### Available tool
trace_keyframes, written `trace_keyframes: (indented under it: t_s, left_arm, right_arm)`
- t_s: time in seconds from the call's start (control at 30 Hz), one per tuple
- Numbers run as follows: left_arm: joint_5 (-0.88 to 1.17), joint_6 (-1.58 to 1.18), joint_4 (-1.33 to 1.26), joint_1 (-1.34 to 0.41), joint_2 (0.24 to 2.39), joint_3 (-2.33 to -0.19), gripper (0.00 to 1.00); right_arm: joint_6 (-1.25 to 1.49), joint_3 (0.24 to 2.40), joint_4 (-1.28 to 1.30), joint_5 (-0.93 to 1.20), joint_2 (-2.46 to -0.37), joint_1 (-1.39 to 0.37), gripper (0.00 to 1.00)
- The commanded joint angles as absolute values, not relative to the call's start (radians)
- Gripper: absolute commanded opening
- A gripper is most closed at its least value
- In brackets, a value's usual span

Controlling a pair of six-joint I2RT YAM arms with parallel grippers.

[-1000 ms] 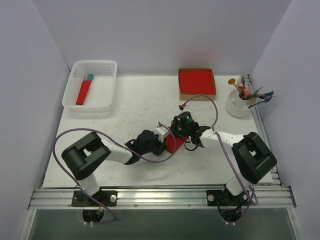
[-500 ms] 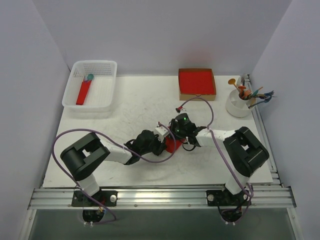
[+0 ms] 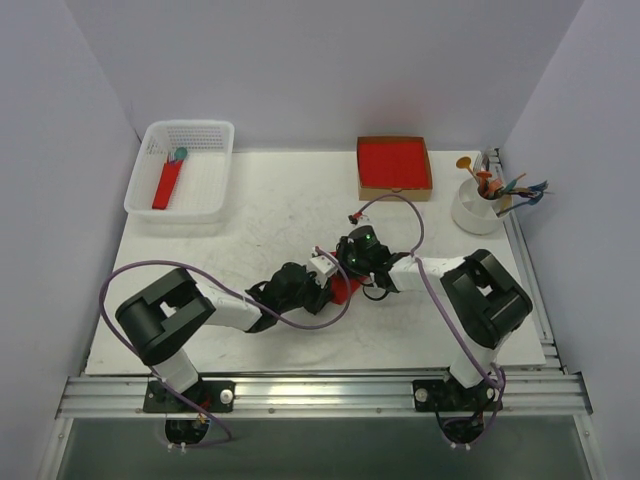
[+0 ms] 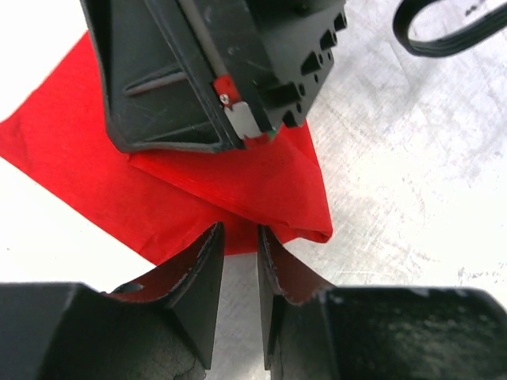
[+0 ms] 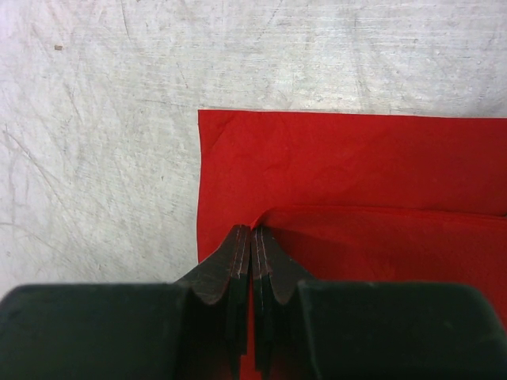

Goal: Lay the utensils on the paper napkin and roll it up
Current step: Roll the napkin at the center of the board.

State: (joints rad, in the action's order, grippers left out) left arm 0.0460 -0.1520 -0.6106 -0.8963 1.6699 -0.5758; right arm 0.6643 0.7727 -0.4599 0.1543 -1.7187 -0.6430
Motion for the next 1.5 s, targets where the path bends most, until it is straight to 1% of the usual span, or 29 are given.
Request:
trace_keyframes:
  t_s: [0.0, 0.4, 0.57, 0.7, 0.77, 0.97, 1.0, 1.47]
  left_arm:
    - [0.057, -0.167, -0.647, -0.905, 1.651, -0.565, 0.32]
    - [0.041, -0.201, -0.641, -0.913, 1.583, -0.505, 0.32]
    - [0.029, -0.224, -0.617, -0.911, 1.462, -0.459, 0.33]
    - [0.037, -0.233, -0.557, -0.911, 1.376, -0.475, 0.35]
    - [0.046, -0.23, -0.546, -0.911, 1.368, -0.494, 0.35]
    - [0.043, -0.204, -0.54, -0.911, 1.419, -0.555, 0.34]
    - [0.043, -0.195, -0.541, -0.911, 1.44, -0.569, 0.33]
    - [0.074, -0.175, -0.624, -0.911, 1.572, -0.611, 0.31]
  right_arm:
    - [0.663, 0.807, -0.495, 0.17, -1.739, -0.653, 0.0]
    - [0.672, 0.782, -0.532, 0.176, -1.781, -0.669, 0.0]
    - [0.675, 0.773, -0.537, 0.172, -1.782, -0.67, 0.0]
    - [0.678, 0.772, -0.54, 0.17, -1.779, -0.675, 0.0]
    - [0.678, 0.772, -0.54, 0.17, -1.781, -0.675, 0.0]
    - [0.678, 0.775, -0.537, 0.167, -1.779, -0.678, 0.0]
    - [0.678, 0.775, -0.535, 0.167, -1.778, -0.68, 0.0]
    - [0.666, 0.792, -0.518, 0.17, -1.784, -0.68, 0.0]
